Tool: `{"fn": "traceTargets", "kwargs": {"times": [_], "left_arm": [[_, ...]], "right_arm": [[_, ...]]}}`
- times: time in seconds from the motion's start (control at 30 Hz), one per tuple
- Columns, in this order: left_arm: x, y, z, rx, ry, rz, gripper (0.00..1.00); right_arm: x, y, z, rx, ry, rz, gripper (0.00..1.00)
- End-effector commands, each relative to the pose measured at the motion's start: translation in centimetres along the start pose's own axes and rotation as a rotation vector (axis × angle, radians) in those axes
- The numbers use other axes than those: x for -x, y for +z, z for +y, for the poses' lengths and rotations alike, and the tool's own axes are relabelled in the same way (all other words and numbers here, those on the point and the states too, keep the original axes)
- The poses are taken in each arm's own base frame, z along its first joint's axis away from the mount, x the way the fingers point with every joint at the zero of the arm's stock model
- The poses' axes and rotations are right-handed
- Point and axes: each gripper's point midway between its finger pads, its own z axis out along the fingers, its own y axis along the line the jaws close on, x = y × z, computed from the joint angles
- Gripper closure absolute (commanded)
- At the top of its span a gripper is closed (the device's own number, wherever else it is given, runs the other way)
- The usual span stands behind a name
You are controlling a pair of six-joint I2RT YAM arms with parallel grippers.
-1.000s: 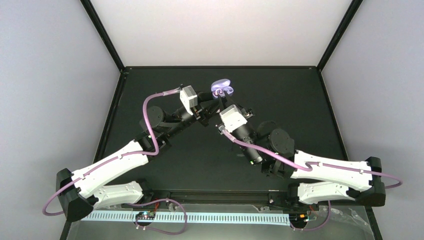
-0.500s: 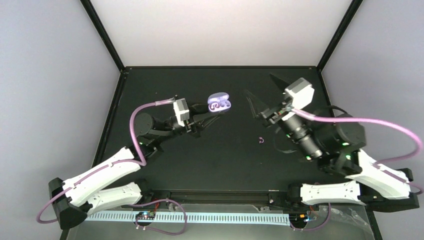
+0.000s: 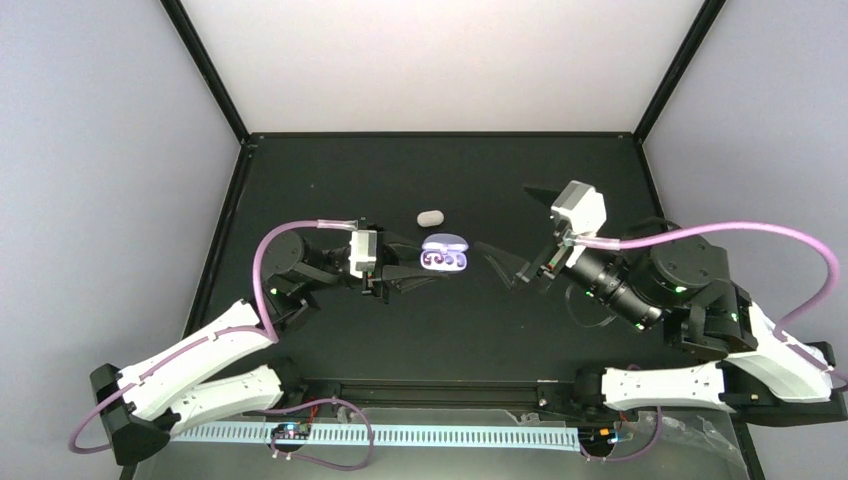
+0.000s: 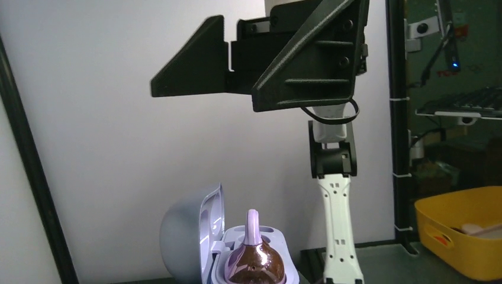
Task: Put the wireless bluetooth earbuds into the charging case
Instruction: Place the earbud in the charging case, then adjust the earbud at the center of the board.
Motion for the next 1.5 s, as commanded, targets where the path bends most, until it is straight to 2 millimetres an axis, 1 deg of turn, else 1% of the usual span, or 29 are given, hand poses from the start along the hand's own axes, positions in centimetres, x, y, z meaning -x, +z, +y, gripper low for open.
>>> {"fn": "traceTargets", "kwargs": {"times": [0.0, 0.1, 0.27, 0.4, 0.57, 0.6, 0.67, 0.73, 0.77, 0.83, 0.9, 0.97, 1.03, 1.1, 1.13, 1.23, 1.27, 1.3, 1.37, 1.47], "left_arm": [[0.6, 0.4, -1.2, -0.081, 0.004, 0.005, 0.98], [0.5, 0.5, -1.2, -0.088, 0.000, 0.011, 0.98], [0.4, 0.8, -1.2, -0.098, -0.006, 0.016, 0.99], [0.6, 0.8, -1.2, -0.100, -0.004, 0.014, 0.98], [0.6, 0.8, -1.3, -0.101, -0.003, 0.013, 0.98], [0.6, 0.7, -1.2, -0.098, -0.003, 0.016, 0.98], [0.3, 0.7, -1.0, -0.081, -0.003, 0.025, 0.98], [-0.1, 0.4, -0.7, -0.050, -0.010, 0.043, 0.98], [-0.5, 0.2, -0.6, -0.037, -0.017, 0.052, 0.99], [-0.9, -0.2, -0.8, -0.035, -0.032, 0.060, 0.98], [-1.4, -0.6, -1.2, -0.036, -0.051, 0.065, 0.98], [-1.7, -1.2, -1.6, -0.036, -0.073, 0.065, 0.98], [-2.0, -1.7, -1.9, -0.033, -0.091, 0.065, 0.99], [-2.1, -2.2, -2.3, -0.028, -0.103, 0.065, 0.98], [-2.1, -2.5, -2.5, -0.026, -0.105, 0.066, 0.98], [-2.5, -3.4, -2.8, -0.009, -0.109, 0.073, 0.98], [-2.6, -3.7, -2.9, -0.001, -0.112, 0.075, 0.98], [-2.8, -3.9, -3.0, 0.008, -0.115, 0.077, 0.98], [-3.0, -4.4, -3.1, 0.021, -0.120, 0.081, 0.98], [-3.3, -4.9, -3.2, 0.037, -0.127, 0.086, 0.98]], "right_arm": [[-0.8, 0.5, 1.7, 0.074, 0.012, 0.027, 0.00], [-0.8, 1.0, 2.4, 0.100, 0.004, 0.024, 0.00], [-1.6, 2.1, 3.7, 0.137, -0.017, 0.053, 0.00], [-2.1, 2.7, 3.8, 0.122, -0.032, 0.075, 0.00], [-2.2, 2.9, 3.7, 0.108, -0.035, 0.079, 0.00], [-2.0, 2.8, 3.3, 0.094, -0.030, 0.072, 0.00], [-1.2, 1.9, 1.8, 0.037, -0.004, 0.029, 0.00], [-0.6, 0.9, -0.2, -0.045, 0.023, -0.009, 0.00], [-0.6, 0.5, -1.4, -0.093, 0.042, -0.013, 0.00], [-2.0, 0.5, -3.5, -0.188, 0.068, 0.022, 0.00], [-4.6, 1.2, -5.3, -0.250, 0.119, 0.088, 0.00], [-8.3, 2.2, -7.2, -0.297, 0.207, 0.171, 0.00], [-12.7, 2.9, -9.0, -0.358, 0.297, 0.256, 0.00], [-17.6, 3.3, -10.4, -0.414, 0.402, 0.337, 0.00], [-20.3, 3.3, -11.1, -0.445, 0.455, 0.375, 0.00], [-28.1, 2.3, -13.0, -0.545, 0.626, 0.453, 0.01], [-30.0, 1.7, -14.0, -0.581, 0.680, 0.450, 0.03], [-32.2, 0.8, -14.5, -0.622, 0.730, 0.468, 0.06], [-35.1, -0.4, -15.5, -0.687, 0.782, 0.472, 0.12], [-39.1, -2.1, -16.4, -0.786, 0.806, 0.531, 0.23]]}}
